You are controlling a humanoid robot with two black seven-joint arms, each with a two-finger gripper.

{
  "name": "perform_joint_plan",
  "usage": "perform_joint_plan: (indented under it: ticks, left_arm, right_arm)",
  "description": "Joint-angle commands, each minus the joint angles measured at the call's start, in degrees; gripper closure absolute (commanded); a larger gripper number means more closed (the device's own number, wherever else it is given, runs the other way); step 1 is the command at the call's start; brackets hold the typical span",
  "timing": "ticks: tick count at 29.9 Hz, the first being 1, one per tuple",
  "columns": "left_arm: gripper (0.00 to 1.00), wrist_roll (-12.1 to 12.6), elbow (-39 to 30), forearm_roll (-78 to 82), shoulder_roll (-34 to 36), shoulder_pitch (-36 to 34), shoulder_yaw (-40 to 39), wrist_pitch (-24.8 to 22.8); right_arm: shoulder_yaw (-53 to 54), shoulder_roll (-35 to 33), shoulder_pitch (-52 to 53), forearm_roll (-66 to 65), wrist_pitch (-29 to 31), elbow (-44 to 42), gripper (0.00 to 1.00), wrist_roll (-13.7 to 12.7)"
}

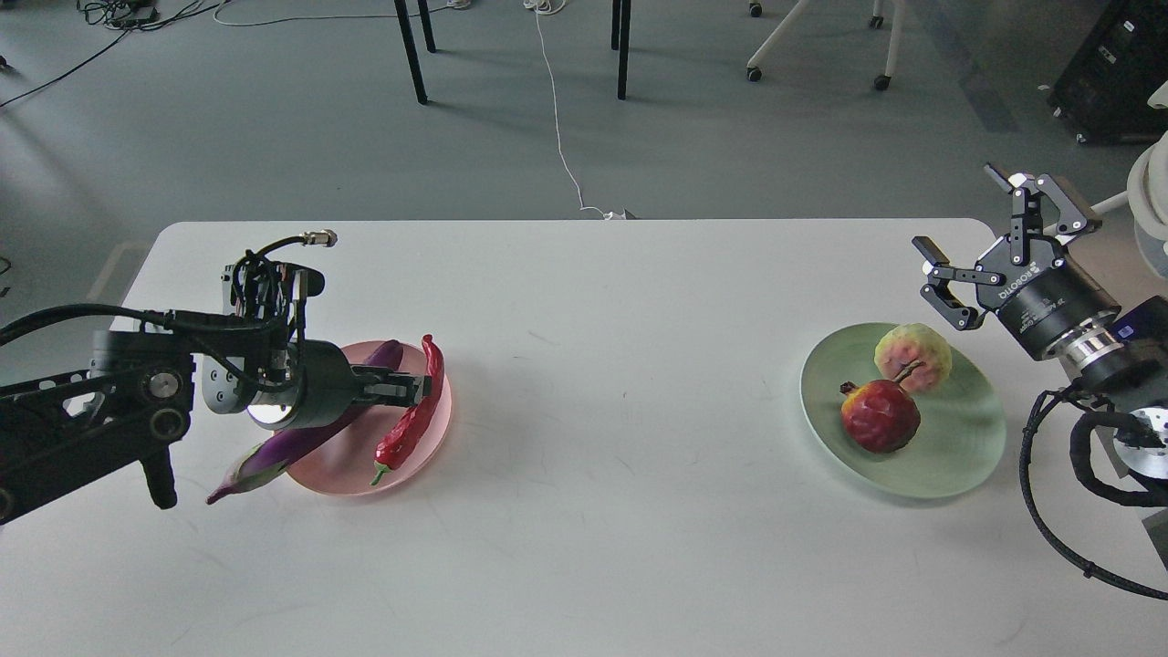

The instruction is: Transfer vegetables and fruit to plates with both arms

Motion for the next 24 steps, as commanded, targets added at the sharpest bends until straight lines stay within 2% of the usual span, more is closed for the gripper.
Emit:
perform_joint_plan:
  ticks: [1,5,8,10,12,14,16,19,21,24]
  left_arm:
    - [0.00,-0.66,0.02,-0.03,1.43,-0.24,-0.57,0.00]
    - [0.00,-5.58,0.02,-1.77,1.26,-0.33,-5.65,0.00]
    - [0.00,-8.92,0.46,-8.52,-0.31,0.11,-10.41,0.00]
    - [0.00,-12.25,0.81,-15.20,-1.98,0.55,-11.56,0.00]
    - [0.00,-16.12,0.90,-21.36,-3.22,1.16,-12.00,5.29]
    - [0.00,-20.33,0.98,-26.37,-4.27,1.78,-11.91,14.42]
    - [0.00,-22.28,1.77,-29.19,-6.20,2.22,-11.91,22.25]
    - [0.00,-22.73,3.27,-30.61,-10.50,4.14,-12.09,32.80]
    - [0.00,-22.64,4.40,-31.66,-12.61,4.77,-12.17,37.48]
    - [0.00,-22.64,6.08,-35.34,-14.99,5.99,-13.57,38.11]
  right_arm:
    - [-0.09,-0.17,0.58,-0.09,0.00,-0.09,0.02,0.00]
    - [-0.17,-1.05,2.85,-0.09,0.00,-0.09,0.02,0.00]
    - [-0.52,-1.32,5.93,-0.09,0.00,-0.17,0.02,0.00]
    - [-0.79,-1.32,7.51,-0.09,0.00,-0.26,0.02,0.00]
    - [-0.79,-1.14,7.96,-0.09,0.00,-0.26,0.02,0.00]
    - [-0.88,-0.53,8.83,-0.09,-3.19,-0.26,0.02,0.00]
    - [-1.05,0.70,9.54,-0.35,-6.62,-0.26,0.02,0.00]
    - [-1.93,3.51,9.98,-0.70,-9.36,0.53,0.02,0.00]
    - [-1.93,4.39,9.98,-0.79,-9.63,0.70,0.02,0.00]
    - [-1.93,5.71,9.98,-0.79,-9.63,0.88,0.02,0.00]
